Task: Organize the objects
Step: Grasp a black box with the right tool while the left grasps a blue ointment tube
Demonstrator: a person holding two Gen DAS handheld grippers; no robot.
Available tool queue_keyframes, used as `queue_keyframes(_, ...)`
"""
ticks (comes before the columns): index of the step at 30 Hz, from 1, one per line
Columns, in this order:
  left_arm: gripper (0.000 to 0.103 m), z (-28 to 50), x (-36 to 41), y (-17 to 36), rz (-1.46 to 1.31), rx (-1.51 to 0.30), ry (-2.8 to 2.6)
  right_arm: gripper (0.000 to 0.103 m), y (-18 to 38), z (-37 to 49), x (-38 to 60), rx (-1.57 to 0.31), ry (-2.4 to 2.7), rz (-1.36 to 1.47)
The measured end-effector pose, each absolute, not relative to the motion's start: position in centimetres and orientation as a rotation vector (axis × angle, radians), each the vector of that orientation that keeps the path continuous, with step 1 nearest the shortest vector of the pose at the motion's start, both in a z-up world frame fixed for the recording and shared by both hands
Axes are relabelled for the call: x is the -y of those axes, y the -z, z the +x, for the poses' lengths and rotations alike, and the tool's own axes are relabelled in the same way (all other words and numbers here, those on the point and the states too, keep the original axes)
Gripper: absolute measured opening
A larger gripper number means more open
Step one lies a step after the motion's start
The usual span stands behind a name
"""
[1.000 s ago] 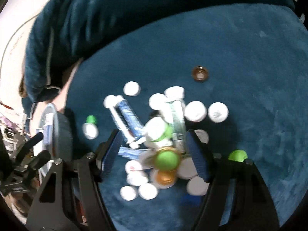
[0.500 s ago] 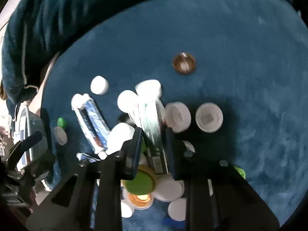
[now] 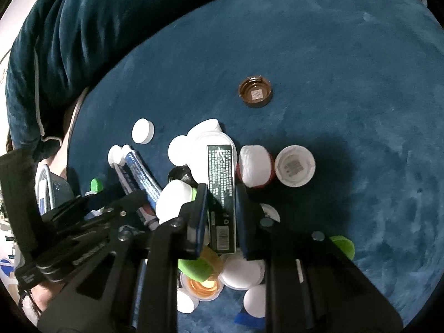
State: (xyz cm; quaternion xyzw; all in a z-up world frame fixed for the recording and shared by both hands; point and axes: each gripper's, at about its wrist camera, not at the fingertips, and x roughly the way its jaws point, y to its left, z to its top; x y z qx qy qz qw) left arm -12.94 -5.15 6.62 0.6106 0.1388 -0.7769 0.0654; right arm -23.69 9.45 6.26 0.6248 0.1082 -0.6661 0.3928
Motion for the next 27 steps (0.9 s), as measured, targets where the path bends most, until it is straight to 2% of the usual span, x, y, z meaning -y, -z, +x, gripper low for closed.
queue_keyframes(1,0.041,-12.7,5.2,-7.3,1.813,-0.346,2.324,0.020,-6.2,-23.6,-9.4,-0.278,1.688,1.584)
queue_keyframes(3,0.037,-12.5,5.5,-8.1,1.766,-0.275,2.312,0.020,-6.1,-23.4,-9.3,-0.287,1.685,1.581)
queue_keyframes(5,0.037,-12.6,6.0,-7.7,1.802,-0.431,2.327,0.020,-6.0,-23.6,-9.5,-0.291,1.684,1.588)
queue_keyframes(11,0.041,-13.1,4.9,-6.3,1.878,-0.576,2.309,0.022,-5.7,-23.1,-9.2,-0.298,1.692,1.601)
queue_keyframes(16,0.041,-13.6,3.2,-6.3,1.886,-0.379,2.375,0.022,-5.0,-23.1,-9.2,-0.282,1.675,1.636)
queue_keyframes(17,0.036,-13.6,3.2,-6.4,1.894,-0.355,2.386,0.022,-5.0,-23.1,-9.1,-0.288,1.677,1.633)
queue_keyframes(19,0.035,-13.5,3.2,-6.9,1.870,-0.243,2.386,0.022,-4.9,-23.0,-9.1,-0.303,1.681,1.621)
queue_keyframes(20,0.029,-13.5,3.2,-7.3,1.843,-0.152,2.373,0.022,-4.9,-23.1,-9.0,-0.308,1.682,1.618)
queue_keyframes(22,0.023,-13.5,3.2,-7.7,1.820,-0.053,2.348,0.022,-4.9,-23.3,-9.1,-0.307,1.680,1.618)
queue_keyframes(25,0.024,-13.5,3.2,-7.7,1.837,-0.154,2.380,0.022,-4.7,-23.4,-9.1,-0.299,1.676,1.625)
queue_keyframes(26,0.031,-13.5,3.2,-7.5,1.839,-0.194,2.391,0.022,-4.7,-23.5,-9.1,-0.295,1.675,1.628)
queue_keyframes(27,0.033,-13.8,2.9,-7.1,1.855,-0.235,2.395,0.022,-4.7,-23.5,-9.1,-0.295,1.675,1.630)
